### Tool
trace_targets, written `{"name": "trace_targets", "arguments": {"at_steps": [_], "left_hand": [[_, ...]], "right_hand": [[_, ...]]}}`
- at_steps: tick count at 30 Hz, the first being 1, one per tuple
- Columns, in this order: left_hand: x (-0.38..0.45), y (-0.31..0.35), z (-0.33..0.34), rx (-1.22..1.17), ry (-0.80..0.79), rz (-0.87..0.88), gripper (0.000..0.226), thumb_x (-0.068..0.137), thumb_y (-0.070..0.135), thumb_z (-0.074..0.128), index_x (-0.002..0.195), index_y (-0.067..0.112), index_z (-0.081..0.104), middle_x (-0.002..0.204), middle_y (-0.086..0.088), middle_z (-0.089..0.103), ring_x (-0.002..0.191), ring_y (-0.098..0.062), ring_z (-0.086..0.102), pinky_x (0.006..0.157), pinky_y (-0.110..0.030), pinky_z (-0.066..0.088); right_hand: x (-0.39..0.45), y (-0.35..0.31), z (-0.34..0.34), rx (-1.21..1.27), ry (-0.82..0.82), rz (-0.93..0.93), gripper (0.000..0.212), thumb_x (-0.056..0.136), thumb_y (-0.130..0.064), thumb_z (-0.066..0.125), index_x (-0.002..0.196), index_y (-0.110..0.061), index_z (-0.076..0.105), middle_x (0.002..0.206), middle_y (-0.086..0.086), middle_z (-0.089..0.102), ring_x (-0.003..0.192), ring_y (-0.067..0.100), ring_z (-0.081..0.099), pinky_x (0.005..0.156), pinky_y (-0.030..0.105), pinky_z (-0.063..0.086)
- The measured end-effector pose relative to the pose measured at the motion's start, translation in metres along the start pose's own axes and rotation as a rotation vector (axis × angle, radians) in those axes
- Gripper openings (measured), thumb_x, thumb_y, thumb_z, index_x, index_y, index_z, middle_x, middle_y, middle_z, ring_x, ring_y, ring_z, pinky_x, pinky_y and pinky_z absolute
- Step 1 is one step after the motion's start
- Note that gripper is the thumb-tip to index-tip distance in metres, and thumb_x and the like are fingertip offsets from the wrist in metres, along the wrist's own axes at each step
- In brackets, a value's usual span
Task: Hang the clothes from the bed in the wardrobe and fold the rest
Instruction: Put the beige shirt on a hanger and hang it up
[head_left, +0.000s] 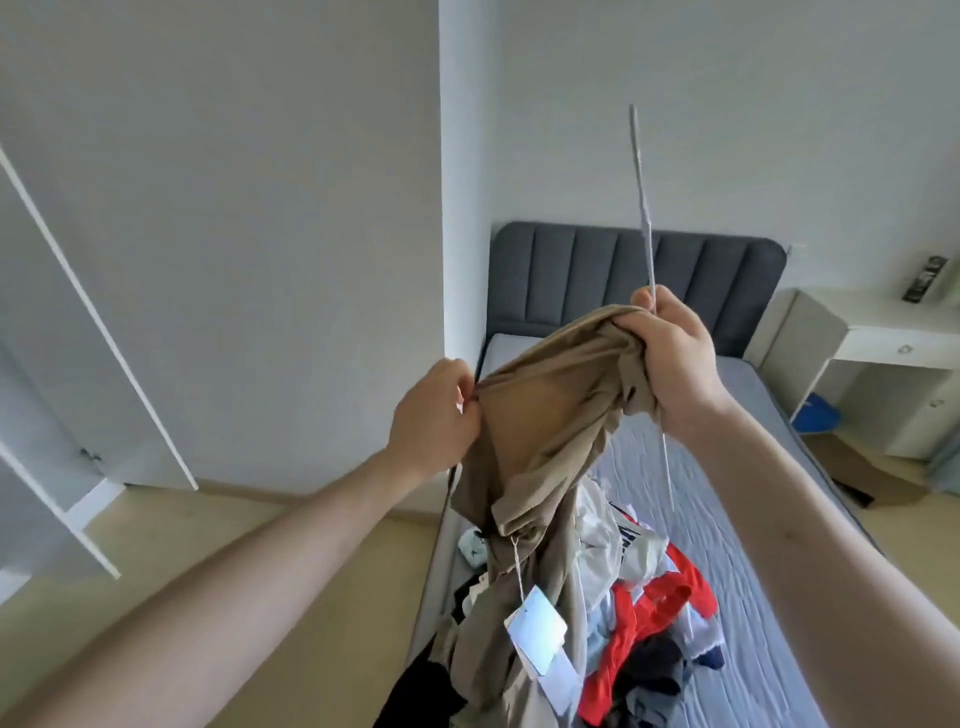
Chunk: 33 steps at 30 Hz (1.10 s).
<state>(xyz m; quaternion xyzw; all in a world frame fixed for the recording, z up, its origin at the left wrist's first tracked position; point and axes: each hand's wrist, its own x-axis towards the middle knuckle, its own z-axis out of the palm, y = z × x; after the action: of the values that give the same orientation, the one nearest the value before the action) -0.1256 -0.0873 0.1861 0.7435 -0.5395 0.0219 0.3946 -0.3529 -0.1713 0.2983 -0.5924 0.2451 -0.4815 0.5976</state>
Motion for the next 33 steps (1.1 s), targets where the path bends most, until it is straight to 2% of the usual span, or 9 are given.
{"name": "trace_targets", "arguments": {"at_steps": [5,10,13,17,20,23,26,30,33], "left_hand": [[-0.052,-0.04,0.02,-0.231,-0.374,-0.404,0.008,0.092,0.013,0.055,0.089,0.018,0.061,0.091,-0.001,0.07,0.083,-0.018,0.066,0.063,-0.024,0.051],[-0.102,-0.047,0.049,-0.584,-0.781,-0.415,0.038,0.087,0.023,0.064,0.124,0.034,0.06,0.122,0.011,0.067,0.102,-0.01,0.069,0.079,-0.029,0.06],[-0.11,-0.034,0.071,-0.844,-0.764,-0.545,0.04,0.093,0.015,0.057,0.124,0.04,0.057,0.111,0.011,0.075,0.085,-0.009,0.072,0.081,-0.034,0.062],[-0.109,-0.024,0.081,-0.861,-0.747,-0.659,0.035,0.096,0.005,0.047,0.114,0.029,0.066,0.096,0.003,0.073,0.072,-0.012,0.065,0.073,-0.033,0.058],[-0.108,-0.017,0.078,-0.841,-0.776,-0.601,0.026,0.095,0.003,0.051,0.101,0.021,0.069,0.09,-0.002,0.069,0.071,-0.011,0.063,0.064,-0.028,0.052],[-0.109,-0.013,0.076,-0.665,-0.778,-0.487,0.027,0.098,0.003,0.058,0.123,0.01,0.066,0.119,-0.006,0.069,0.082,-0.013,0.064,0.065,-0.027,0.054],[-0.112,-0.002,0.075,-0.587,-0.78,-0.365,0.025,0.099,0.022,0.067,0.122,0.013,0.067,0.113,0.001,0.074,0.08,-0.01,0.067,0.063,-0.027,0.055],[-0.111,0.01,0.072,-0.595,-0.618,-0.354,0.019,0.098,0.032,0.069,0.107,0.015,0.069,0.08,0.01,0.073,0.065,-0.008,0.063,0.055,-0.028,0.05],[-0.109,0.013,0.069,-0.743,-0.435,-0.433,0.014,0.1,0.027,0.065,0.101,0.013,0.067,0.084,-0.001,0.074,0.063,-0.01,0.063,0.052,-0.028,0.05]], "right_hand": [[0.01,-0.012,0.005,0.097,-0.006,0.038,0.024,0.084,-0.012,0.058,0.07,-0.025,0.044,0.069,-0.003,0.043,0.062,0.013,0.042,0.058,0.024,0.044],[0.008,-0.006,0.017,-0.026,-0.097,0.051,0.032,0.094,-0.006,0.056,0.07,-0.025,0.045,0.066,-0.004,0.044,0.058,0.01,0.044,0.056,0.022,0.047],[0.004,-0.001,0.026,-0.015,-0.151,0.094,0.033,0.096,-0.004,0.054,0.071,-0.023,0.044,0.065,-0.004,0.044,0.057,0.011,0.044,0.054,0.022,0.047],[0.005,-0.004,0.027,0.021,-0.227,0.134,0.033,0.099,0.0,0.051,0.074,-0.021,0.042,0.067,-0.001,0.042,0.058,0.012,0.042,0.054,0.022,0.047],[0.01,-0.012,0.019,0.031,-0.27,0.146,0.032,0.099,-0.001,0.051,0.076,-0.022,0.044,0.068,0.0,0.042,0.058,0.012,0.042,0.054,0.022,0.046],[0.018,-0.018,0.015,0.071,-0.259,0.143,0.032,0.1,-0.001,0.049,0.076,-0.021,0.044,0.069,0.0,0.041,0.059,0.012,0.041,0.057,0.023,0.044],[0.028,-0.023,0.021,0.093,-0.237,0.136,0.031,0.1,-0.001,0.048,0.076,-0.02,0.043,0.072,0.002,0.037,0.063,0.014,0.038,0.063,0.028,0.04],[0.041,-0.035,0.031,0.157,-0.223,0.104,0.032,0.101,-0.003,0.047,0.074,-0.02,0.045,0.072,0.001,0.039,0.062,0.014,0.038,0.062,0.029,0.04],[0.053,-0.051,0.04,0.153,-0.231,0.057,0.029,0.097,-0.003,0.046,0.073,-0.019,0.042,0.075,0.004,0.037,0.066,0.017,0.037,0.065,0.033,0.037]]}}
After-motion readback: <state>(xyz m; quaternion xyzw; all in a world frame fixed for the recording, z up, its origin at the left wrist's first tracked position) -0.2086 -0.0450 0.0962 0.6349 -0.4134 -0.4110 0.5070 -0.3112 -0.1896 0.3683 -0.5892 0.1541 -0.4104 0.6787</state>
